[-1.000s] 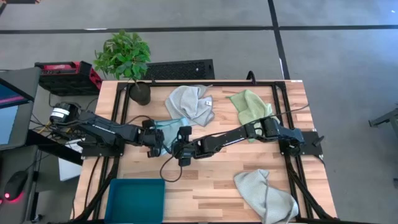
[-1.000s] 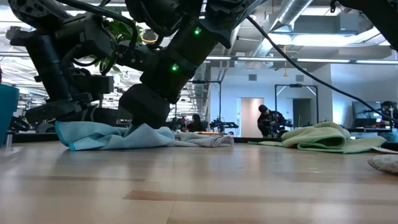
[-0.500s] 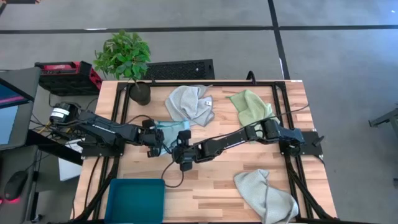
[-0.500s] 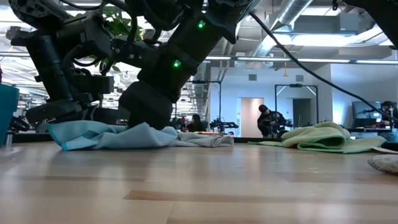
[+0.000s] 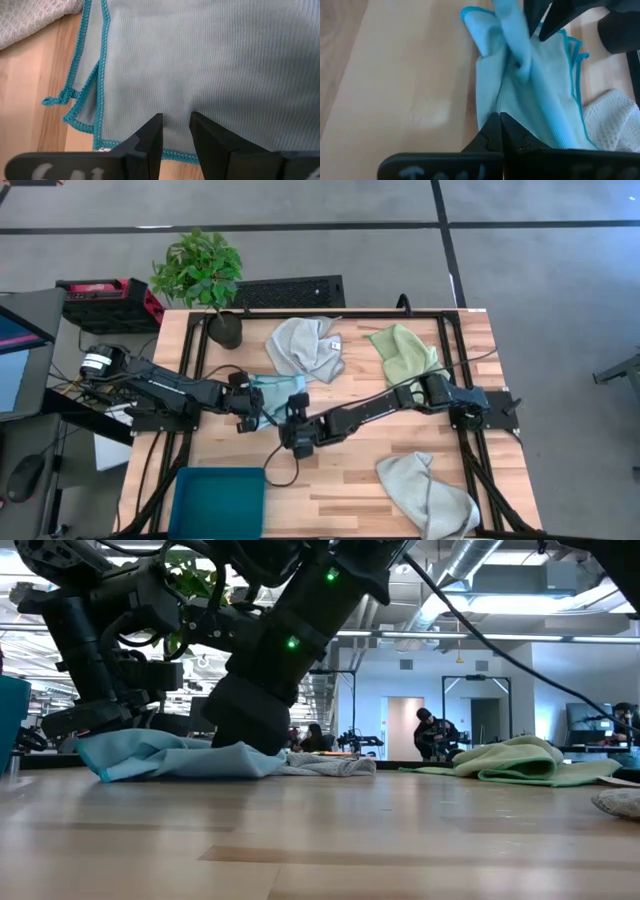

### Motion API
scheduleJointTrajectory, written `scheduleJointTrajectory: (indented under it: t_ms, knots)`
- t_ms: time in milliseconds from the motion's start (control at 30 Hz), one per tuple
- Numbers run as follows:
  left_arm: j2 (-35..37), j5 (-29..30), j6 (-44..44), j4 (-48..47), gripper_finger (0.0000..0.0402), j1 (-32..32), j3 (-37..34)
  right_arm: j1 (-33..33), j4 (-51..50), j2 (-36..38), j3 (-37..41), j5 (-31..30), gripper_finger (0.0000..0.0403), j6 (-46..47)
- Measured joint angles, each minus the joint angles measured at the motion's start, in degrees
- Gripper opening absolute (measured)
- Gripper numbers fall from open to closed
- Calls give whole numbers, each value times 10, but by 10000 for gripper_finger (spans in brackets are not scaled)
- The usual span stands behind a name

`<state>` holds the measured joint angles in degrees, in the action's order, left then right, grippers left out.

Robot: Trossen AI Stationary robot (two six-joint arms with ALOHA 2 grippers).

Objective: Fold microfiber towels
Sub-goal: Fold the blue microfiber cloth

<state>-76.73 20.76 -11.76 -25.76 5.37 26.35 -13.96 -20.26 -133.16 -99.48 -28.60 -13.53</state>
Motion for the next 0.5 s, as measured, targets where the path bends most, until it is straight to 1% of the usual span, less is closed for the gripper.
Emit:
scheduleJointTrajectory:
  t_ms: [167,267,500]
  knots:
    - [0,-2,2,0,97,0,0,-2,-42,0,0,-3,2,36]
    - [0,-7,14,0,97,0,0,-2,-69,0,0,-18,2,59]
    - [0,-14,37,-1,97,-1,0,-3,-96,0,0,-24,2,71]
